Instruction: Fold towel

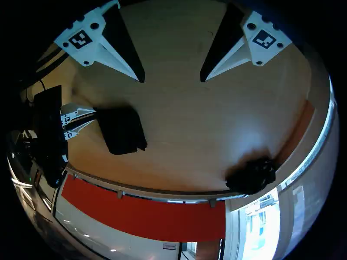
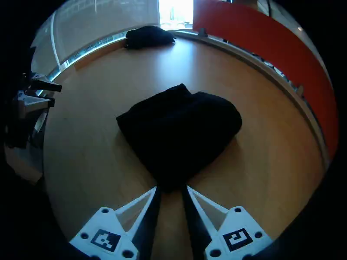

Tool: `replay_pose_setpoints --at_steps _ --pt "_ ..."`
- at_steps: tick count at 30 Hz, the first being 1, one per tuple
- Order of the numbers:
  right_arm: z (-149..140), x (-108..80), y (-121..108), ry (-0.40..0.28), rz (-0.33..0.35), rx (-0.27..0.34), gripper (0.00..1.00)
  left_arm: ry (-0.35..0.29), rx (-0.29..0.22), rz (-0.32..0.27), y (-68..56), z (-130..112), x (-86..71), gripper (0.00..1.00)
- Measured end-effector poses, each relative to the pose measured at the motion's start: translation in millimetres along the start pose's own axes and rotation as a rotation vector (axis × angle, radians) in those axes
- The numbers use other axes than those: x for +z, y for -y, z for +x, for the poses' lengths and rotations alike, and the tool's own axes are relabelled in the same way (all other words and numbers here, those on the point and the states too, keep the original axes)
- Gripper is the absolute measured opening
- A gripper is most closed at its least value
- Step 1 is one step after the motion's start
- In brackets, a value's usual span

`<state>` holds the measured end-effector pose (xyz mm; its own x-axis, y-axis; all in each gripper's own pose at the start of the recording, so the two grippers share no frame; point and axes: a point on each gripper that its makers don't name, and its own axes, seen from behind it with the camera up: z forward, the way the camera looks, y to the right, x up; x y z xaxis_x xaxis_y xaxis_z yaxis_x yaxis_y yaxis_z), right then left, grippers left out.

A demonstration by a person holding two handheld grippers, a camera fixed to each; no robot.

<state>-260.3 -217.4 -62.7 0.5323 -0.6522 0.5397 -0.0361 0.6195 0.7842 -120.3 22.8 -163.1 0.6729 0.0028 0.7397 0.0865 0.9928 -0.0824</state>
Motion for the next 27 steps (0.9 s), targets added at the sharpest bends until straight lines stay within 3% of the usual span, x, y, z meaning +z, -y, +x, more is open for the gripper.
replay_pose_setpoints --at_steps 7,15,27 --pt "-1 0.1 -2 -0.002 -0.008 0.010 0.24 -0.001 0.000 -0.001 -0.7 1 -0.6 0.94" --pt "0 -0.4 2 -0.004 -0.005 0.007 0.06 -0.002 0.002 -0.002 -0.8 1 -0.2 0.94" --pt "23 -12.0 -2 -0.045 -0.010 0.002 0.04 -0.013 0.007 -0.011 -3.4 7 -0.4 0.94"
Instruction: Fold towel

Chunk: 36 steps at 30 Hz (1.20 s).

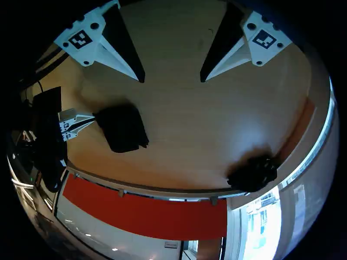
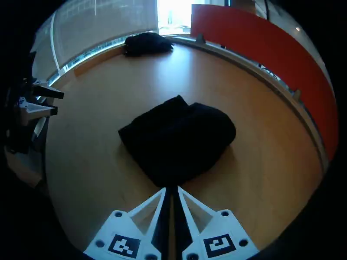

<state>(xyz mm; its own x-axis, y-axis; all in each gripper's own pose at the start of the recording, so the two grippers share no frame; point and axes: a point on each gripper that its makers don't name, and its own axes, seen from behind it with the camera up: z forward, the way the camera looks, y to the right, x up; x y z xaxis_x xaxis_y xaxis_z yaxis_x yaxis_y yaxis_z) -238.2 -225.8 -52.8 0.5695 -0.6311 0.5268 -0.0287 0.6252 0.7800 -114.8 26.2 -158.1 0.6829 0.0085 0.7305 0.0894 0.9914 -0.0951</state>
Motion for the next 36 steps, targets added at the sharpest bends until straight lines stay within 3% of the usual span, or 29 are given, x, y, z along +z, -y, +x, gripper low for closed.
replay_pose_setpoints --at_steps 8,24,36 --pt "39 -17.2 -10 -0.075 -0.018 -0.015 0.04 -0.012 0.018 -0.009 -4.7 8 0.6 0.94" --pt "140 -72.4 -35 -0.254 -0.075 -0.069 0.04 -0.044 0.046 -0.023 -10.0 29 0.8 0.94" --pt "152 -93.7 -51 -0.291 -0.113 -0.051 0.04 -0.056 0.067 -0.039 -14.6 40 1.2 0.94"
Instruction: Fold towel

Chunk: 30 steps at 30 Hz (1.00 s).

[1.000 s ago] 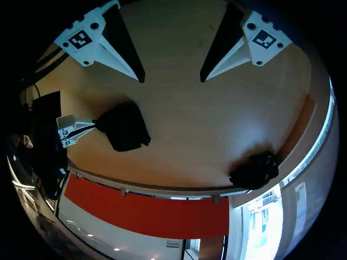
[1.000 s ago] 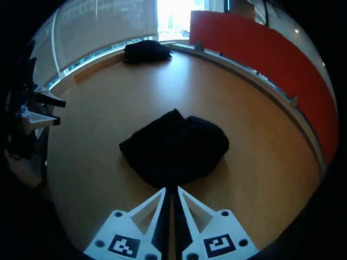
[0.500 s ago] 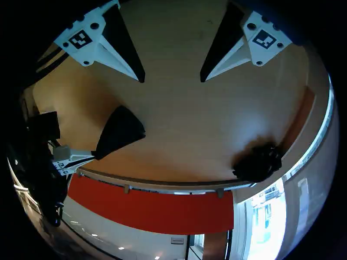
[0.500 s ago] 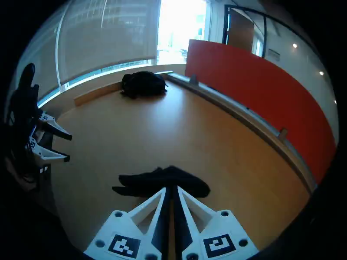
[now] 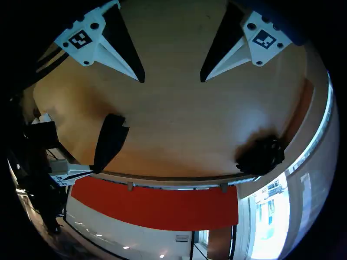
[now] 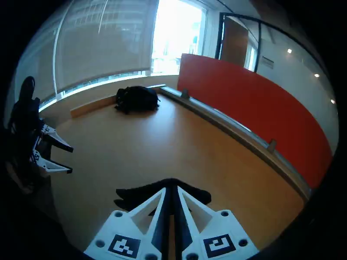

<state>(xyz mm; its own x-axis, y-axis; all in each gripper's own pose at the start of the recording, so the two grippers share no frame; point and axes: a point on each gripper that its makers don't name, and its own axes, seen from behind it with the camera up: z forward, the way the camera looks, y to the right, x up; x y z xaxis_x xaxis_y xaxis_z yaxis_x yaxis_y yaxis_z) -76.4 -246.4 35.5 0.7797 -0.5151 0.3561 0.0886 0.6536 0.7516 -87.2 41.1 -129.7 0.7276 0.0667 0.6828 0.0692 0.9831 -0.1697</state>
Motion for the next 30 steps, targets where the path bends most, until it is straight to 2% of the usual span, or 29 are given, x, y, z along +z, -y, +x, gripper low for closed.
replay_pose_setpoints --at_steps 12,30 --pt "-14 -26.0 -35 0.006 -0.063 0.031 0.04 0.006 0.014 -0.027 -8.1 4 10.2 0.94" --pt "-66 -90.8 -120 0.034 -0.179 0.108 0.04 0.019 0.064 -0.063 -29.5 19 26.5 0.94"
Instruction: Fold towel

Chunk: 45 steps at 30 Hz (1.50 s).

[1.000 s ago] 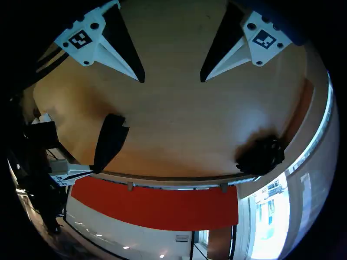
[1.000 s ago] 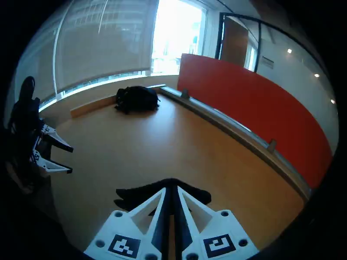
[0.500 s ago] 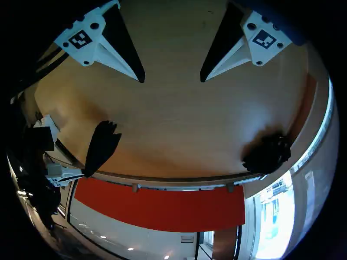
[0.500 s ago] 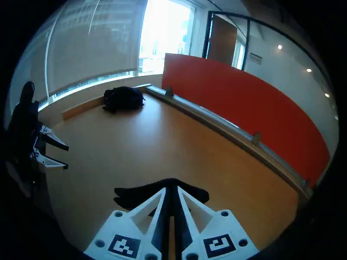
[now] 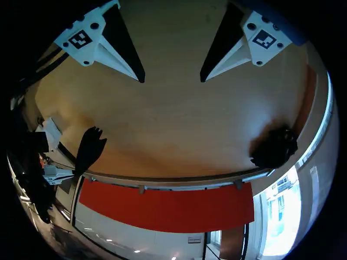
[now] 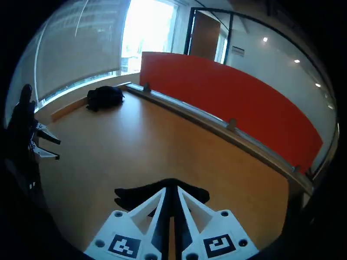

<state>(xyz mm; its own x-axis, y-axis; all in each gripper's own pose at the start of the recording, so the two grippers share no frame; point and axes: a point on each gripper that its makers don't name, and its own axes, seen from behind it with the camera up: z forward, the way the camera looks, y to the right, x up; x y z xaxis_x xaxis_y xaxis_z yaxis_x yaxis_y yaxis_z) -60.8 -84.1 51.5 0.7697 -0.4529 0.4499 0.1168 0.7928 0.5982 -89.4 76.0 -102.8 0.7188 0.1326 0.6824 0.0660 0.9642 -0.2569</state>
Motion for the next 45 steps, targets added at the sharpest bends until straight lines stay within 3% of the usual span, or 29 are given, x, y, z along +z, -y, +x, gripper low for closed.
replay_pose_setpoints --at_steps 19,45 --pt "-63 -43.7 -91 0.073 -0.088 0.048 0.04 0.010 0.021 -0.008 -16.9 8 8.0 0.94" --pt "-119 -87.2 -159 0.145 -0.149 0.086 0.04 0.013 0.051 -0.012 -34.3 17 12.8 0.94"
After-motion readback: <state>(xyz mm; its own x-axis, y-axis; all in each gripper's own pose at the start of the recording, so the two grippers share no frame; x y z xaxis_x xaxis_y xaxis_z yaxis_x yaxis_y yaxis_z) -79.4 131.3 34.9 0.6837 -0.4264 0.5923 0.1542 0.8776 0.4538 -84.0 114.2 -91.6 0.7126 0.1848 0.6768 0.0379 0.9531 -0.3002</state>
